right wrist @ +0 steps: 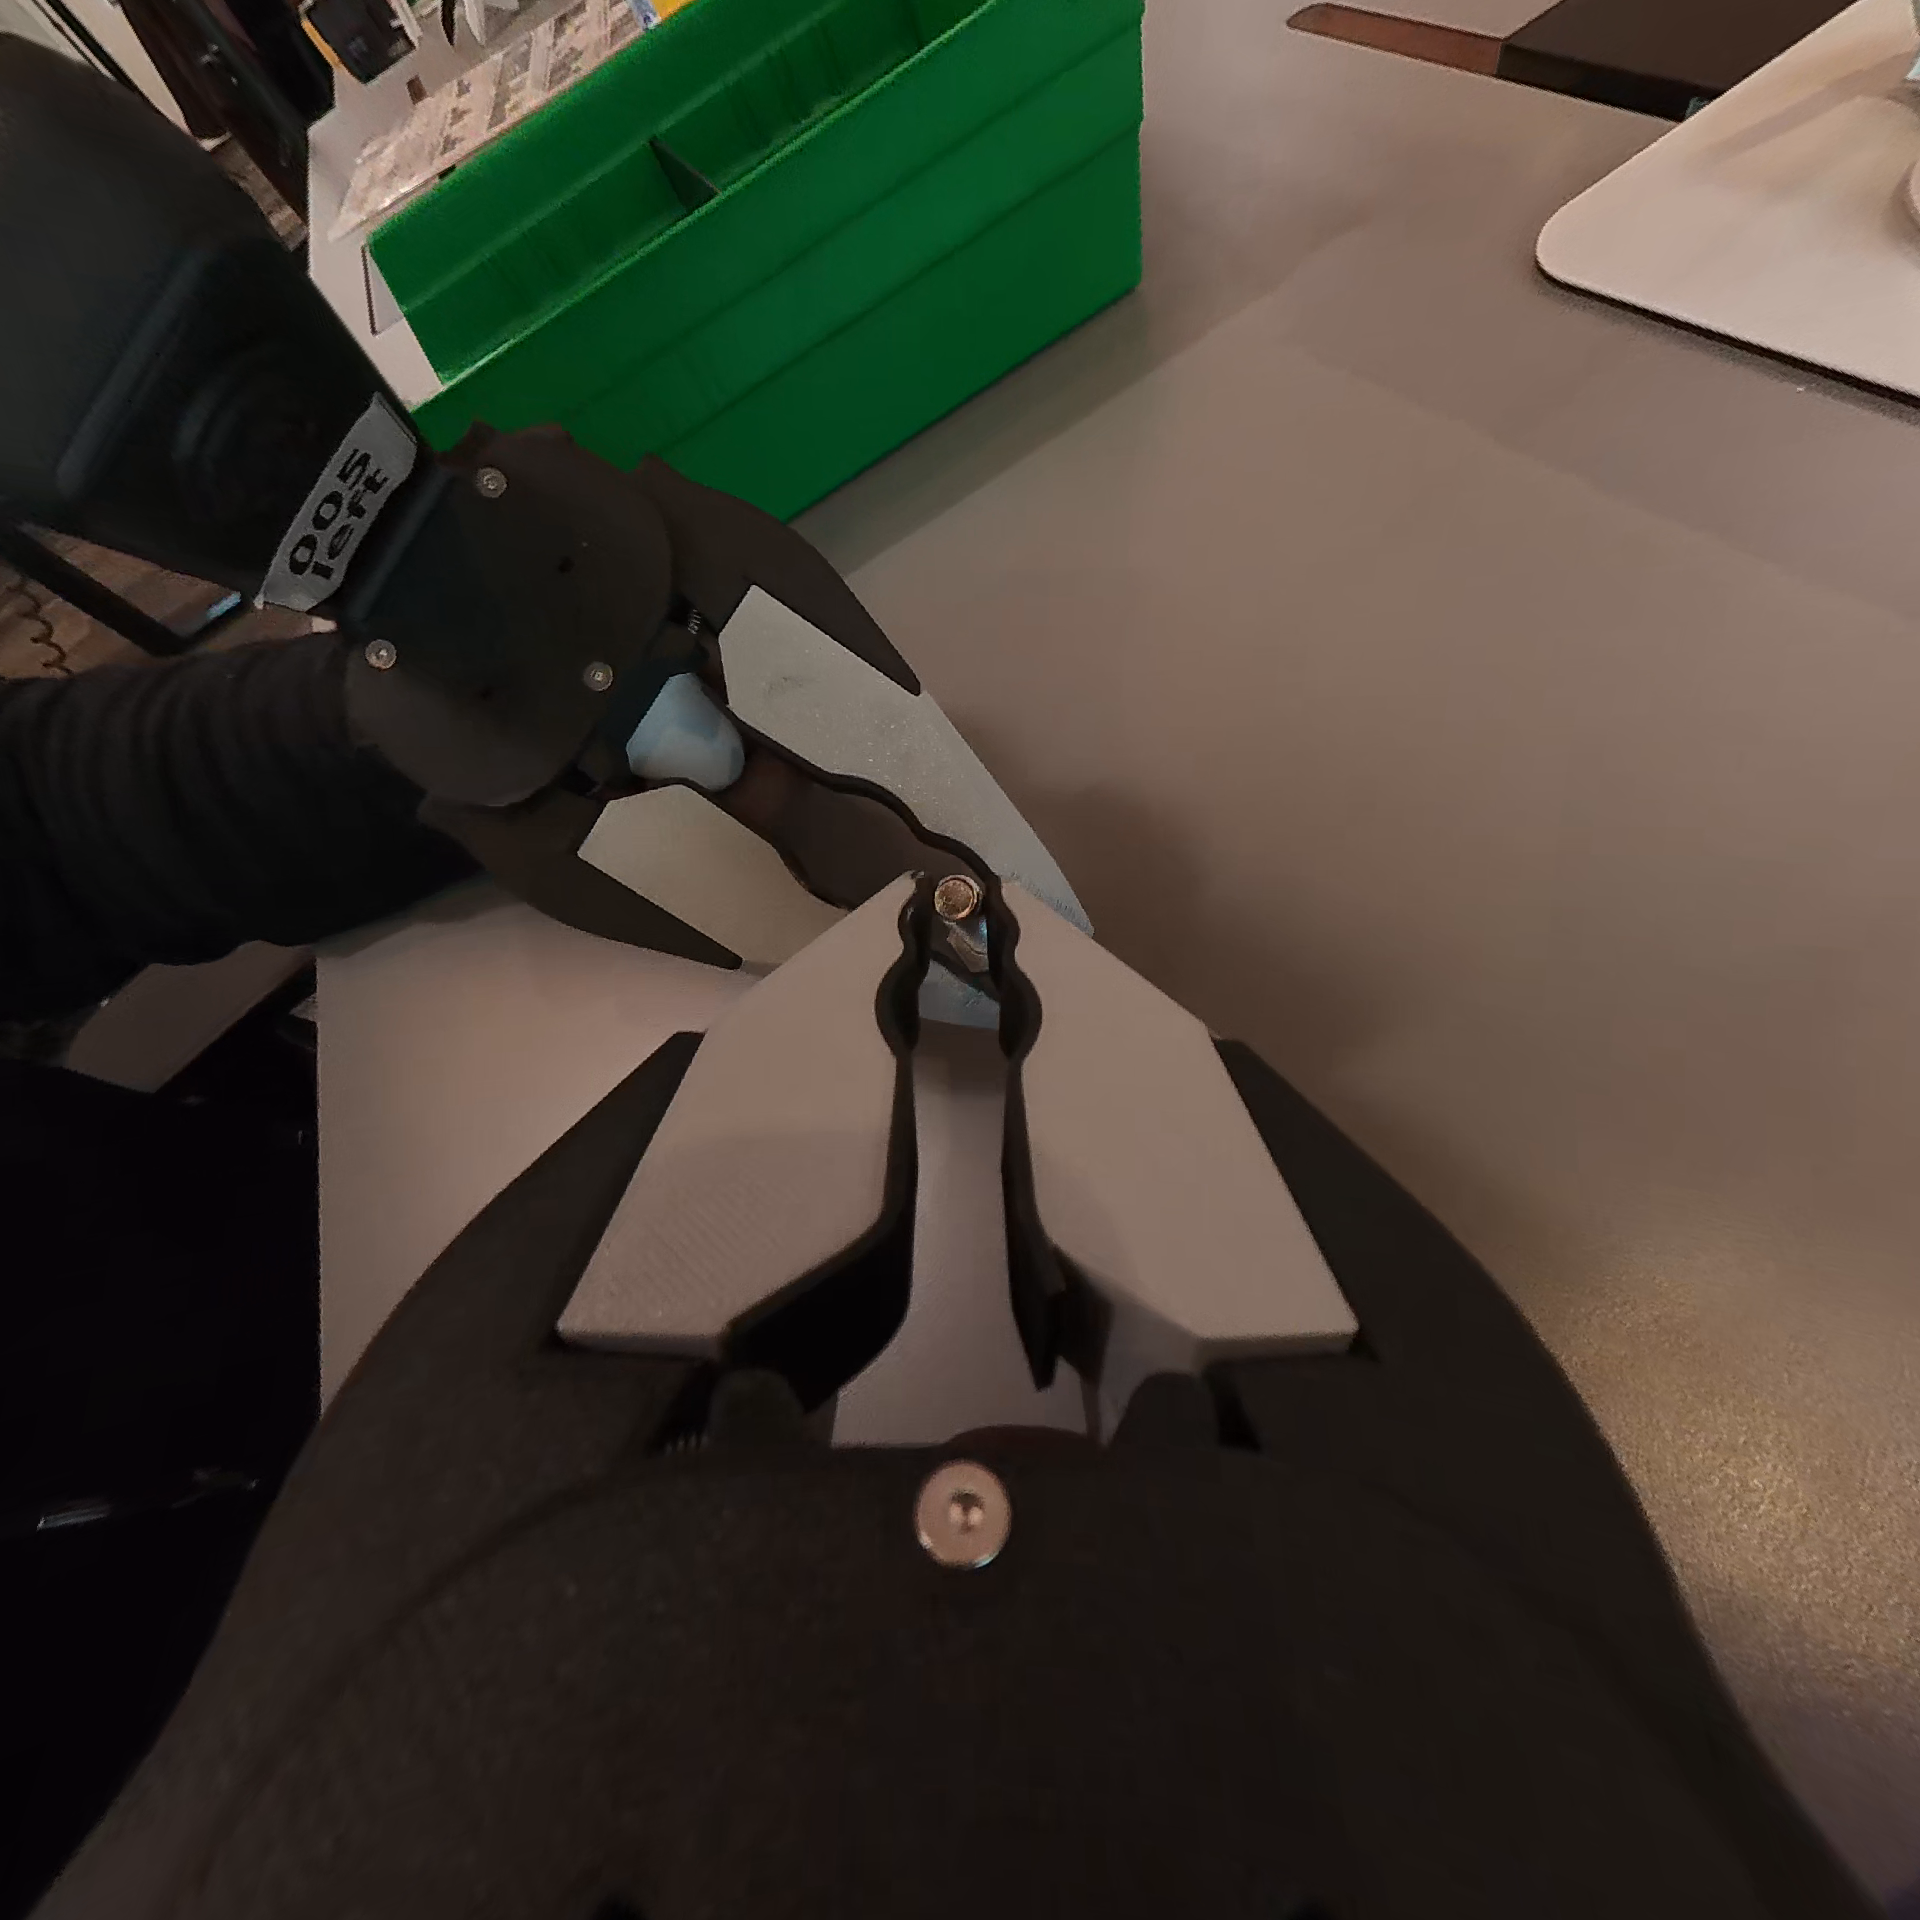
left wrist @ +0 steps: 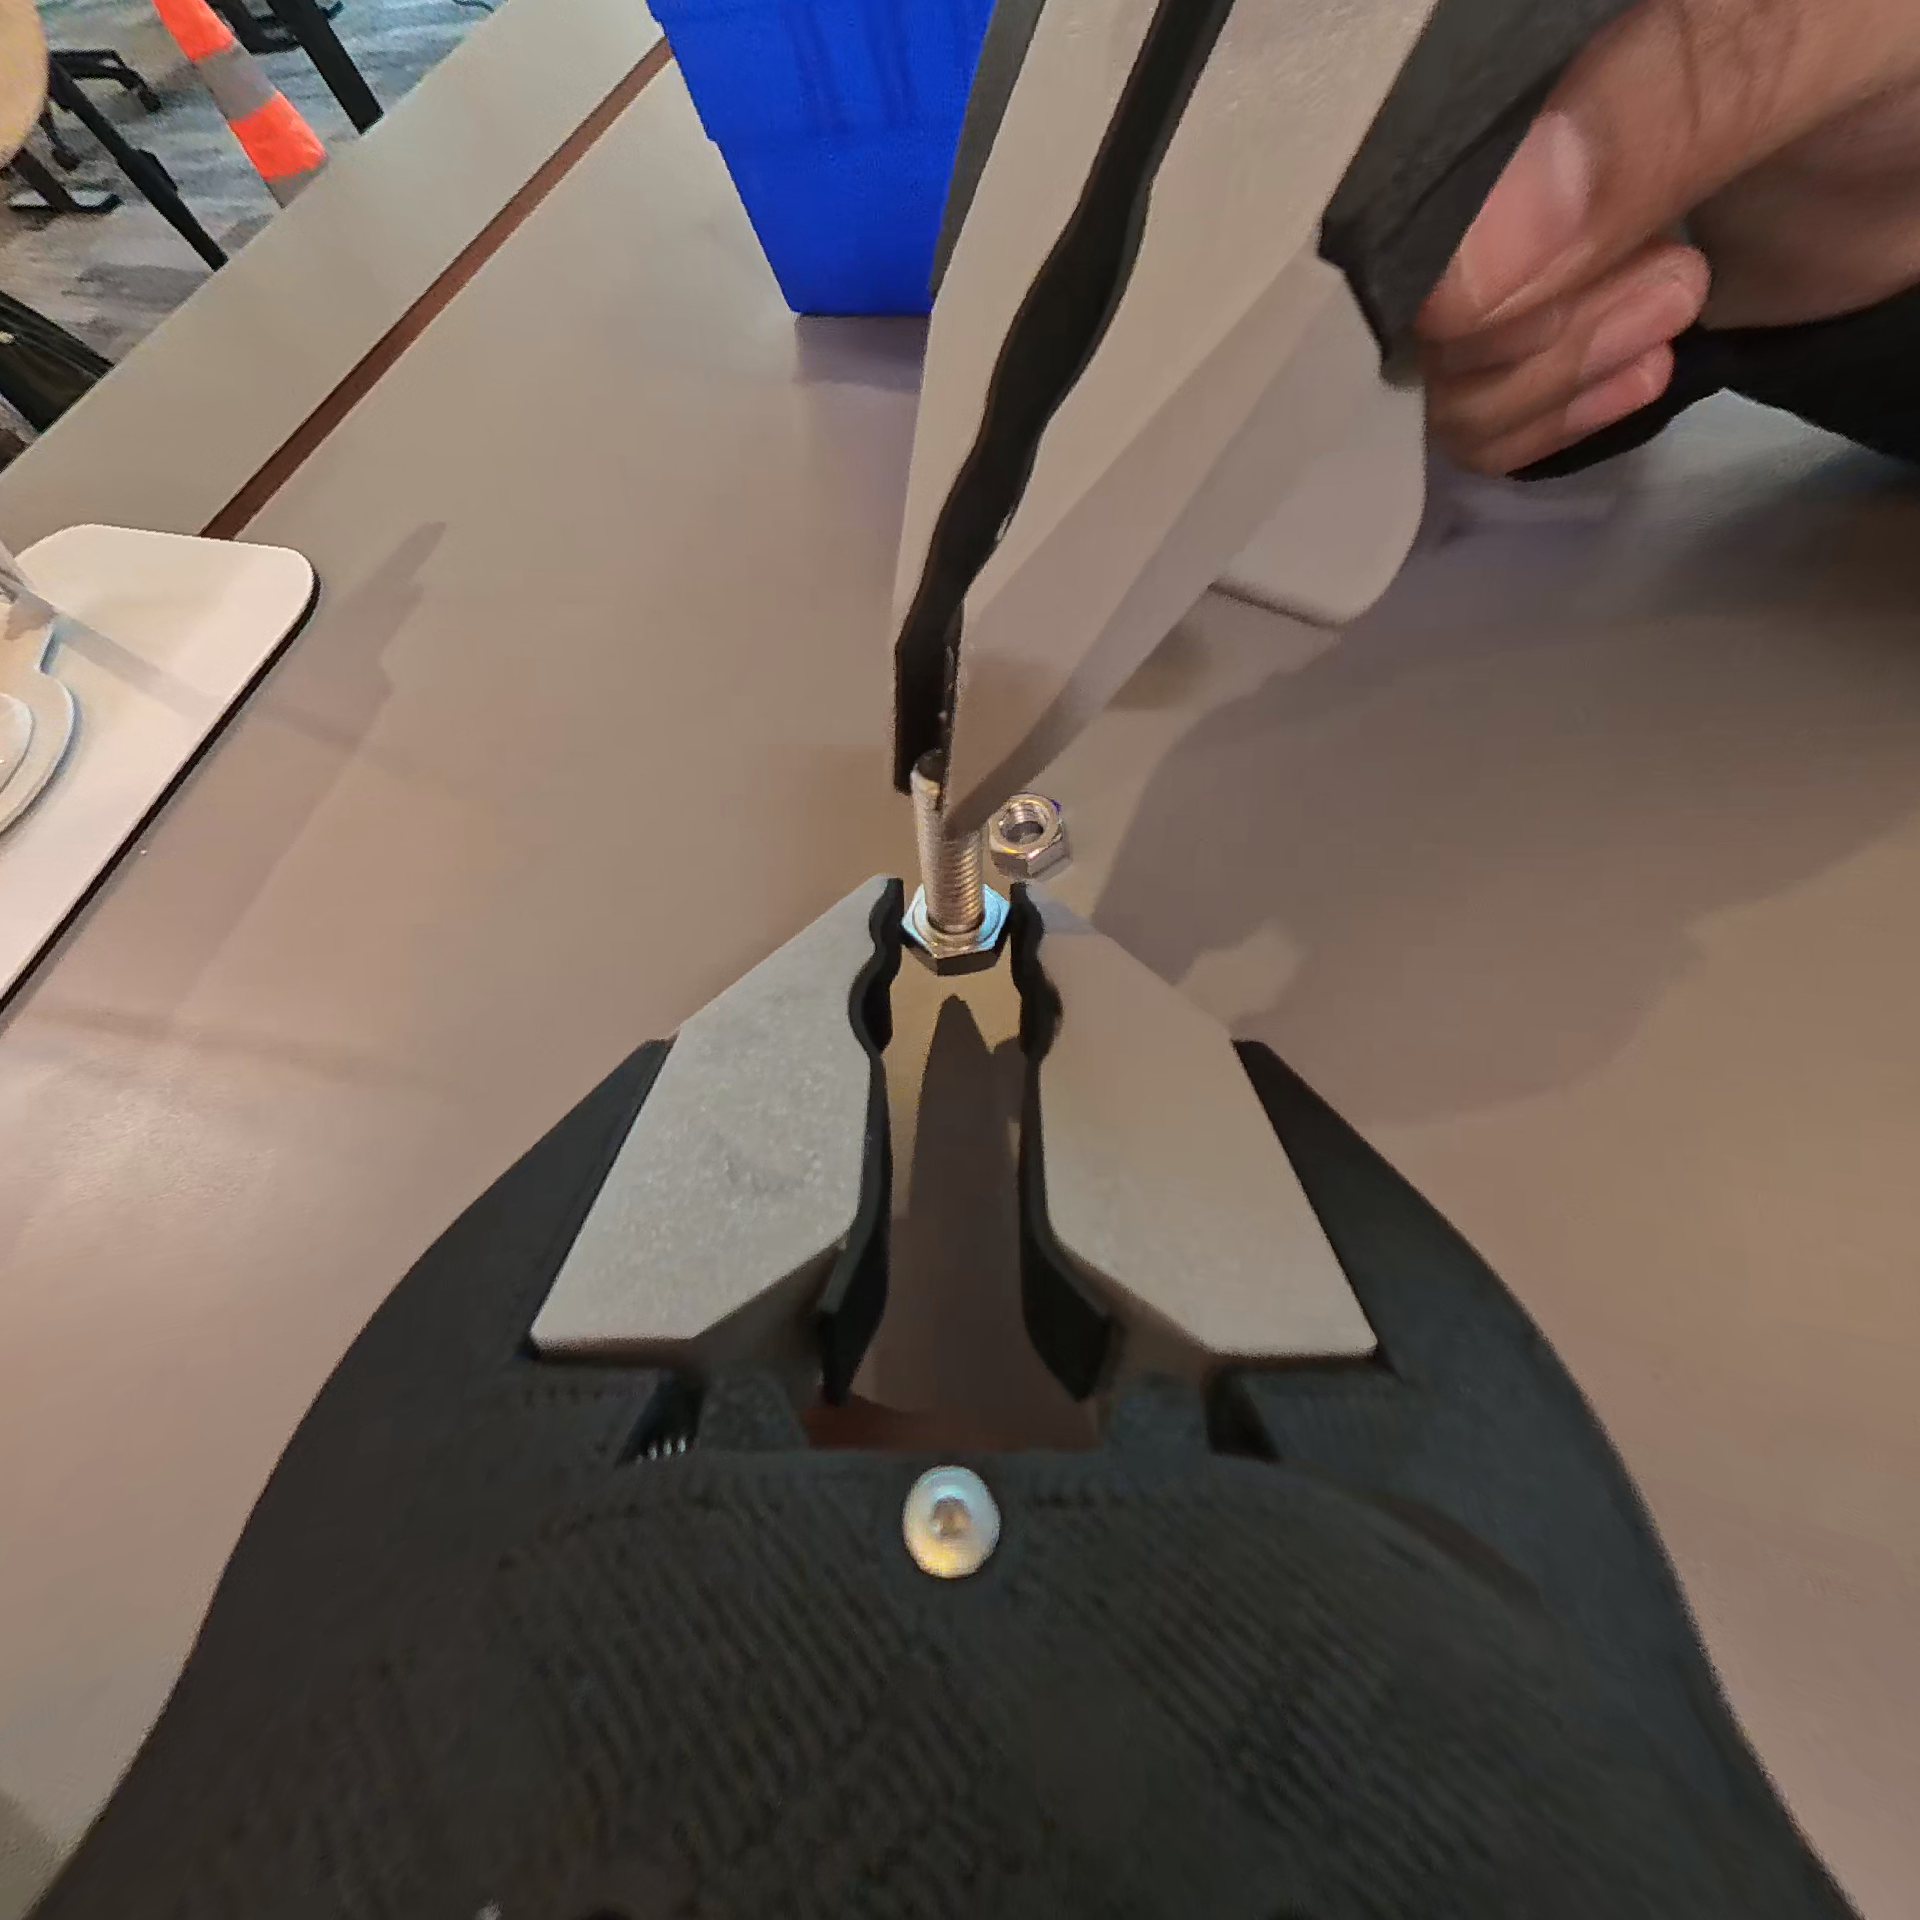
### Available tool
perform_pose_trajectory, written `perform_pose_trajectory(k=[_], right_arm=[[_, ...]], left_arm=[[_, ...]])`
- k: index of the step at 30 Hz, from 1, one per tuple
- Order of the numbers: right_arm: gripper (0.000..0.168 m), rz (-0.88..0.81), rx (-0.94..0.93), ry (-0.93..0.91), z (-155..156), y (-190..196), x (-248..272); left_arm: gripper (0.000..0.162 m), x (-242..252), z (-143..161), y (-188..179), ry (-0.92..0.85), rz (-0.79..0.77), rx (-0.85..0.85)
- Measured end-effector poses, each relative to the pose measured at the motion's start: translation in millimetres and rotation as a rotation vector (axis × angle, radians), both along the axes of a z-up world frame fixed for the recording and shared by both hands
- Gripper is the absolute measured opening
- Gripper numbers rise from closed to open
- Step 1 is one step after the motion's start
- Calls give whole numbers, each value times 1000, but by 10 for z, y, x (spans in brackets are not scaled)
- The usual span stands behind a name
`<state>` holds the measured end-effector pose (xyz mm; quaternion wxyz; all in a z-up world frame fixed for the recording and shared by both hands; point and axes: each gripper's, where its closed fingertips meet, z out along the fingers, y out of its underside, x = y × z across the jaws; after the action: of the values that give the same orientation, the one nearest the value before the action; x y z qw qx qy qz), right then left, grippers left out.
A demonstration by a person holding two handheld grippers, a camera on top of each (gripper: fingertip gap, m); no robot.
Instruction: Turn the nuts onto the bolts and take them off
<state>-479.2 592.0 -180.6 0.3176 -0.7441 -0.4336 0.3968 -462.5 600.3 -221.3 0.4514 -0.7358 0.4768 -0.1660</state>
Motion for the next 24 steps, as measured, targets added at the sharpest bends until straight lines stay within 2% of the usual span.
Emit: perform_pose_trajectory(k=[8,12,14,24], right_arm=[[8,7,6,30,50,-1,5],[14,14,15,6,4,-13,-16],[7,5,39,4,4,1,-33],[7,9,-13,25,16,-17,-15]], left_arm=[[18,20,60,-31,-65,-5,-60],[18,22,74,-46,-90,-16,-78],[18,35,74,-65,-103,-26,-95],[21,-3,160,-124,-141,-72,-117]])
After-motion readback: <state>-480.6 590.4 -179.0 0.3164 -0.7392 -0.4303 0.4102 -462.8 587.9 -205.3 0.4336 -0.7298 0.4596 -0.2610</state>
